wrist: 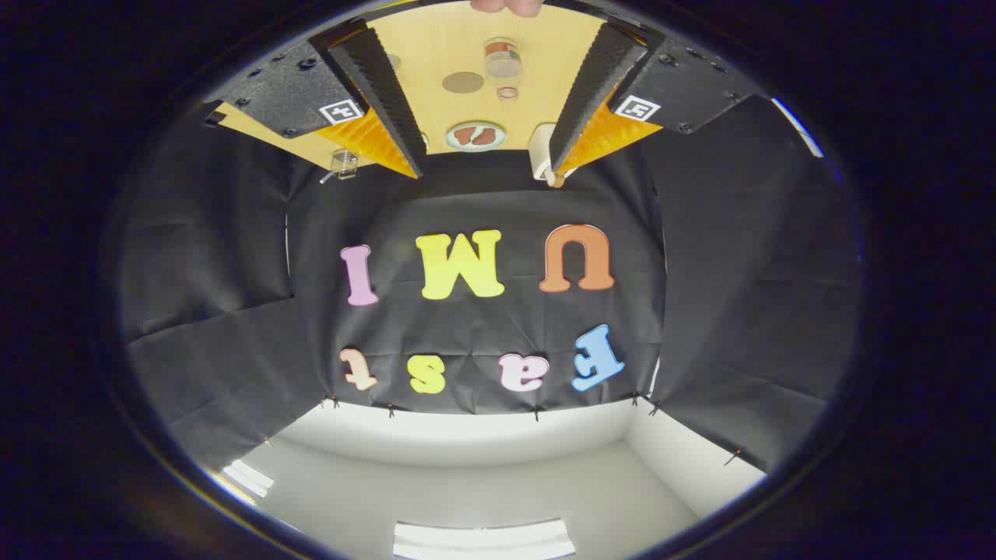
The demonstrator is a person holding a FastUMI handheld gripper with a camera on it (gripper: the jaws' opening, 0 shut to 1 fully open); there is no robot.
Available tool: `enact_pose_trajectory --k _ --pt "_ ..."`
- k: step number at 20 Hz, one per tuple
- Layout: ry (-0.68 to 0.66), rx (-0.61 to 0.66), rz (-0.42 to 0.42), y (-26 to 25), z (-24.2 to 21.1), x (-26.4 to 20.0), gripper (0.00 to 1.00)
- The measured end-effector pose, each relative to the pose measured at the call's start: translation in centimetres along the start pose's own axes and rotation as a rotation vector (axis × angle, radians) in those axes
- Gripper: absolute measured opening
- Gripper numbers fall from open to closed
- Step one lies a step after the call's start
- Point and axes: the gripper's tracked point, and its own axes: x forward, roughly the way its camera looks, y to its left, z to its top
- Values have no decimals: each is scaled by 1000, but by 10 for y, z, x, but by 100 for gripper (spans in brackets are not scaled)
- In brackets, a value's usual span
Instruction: Take the bottle from table, then pour the juice into the cup, finally place the bottle on the coaster
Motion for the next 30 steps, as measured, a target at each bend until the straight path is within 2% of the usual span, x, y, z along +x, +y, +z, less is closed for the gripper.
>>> enact_pose_trajectory --k 6,20,30 --pt "27 -14 21 21 -10 -4 100" --pt "69 3 9 11 -25 3 100" --pt "52 -22 29 20 -30 -12 100"
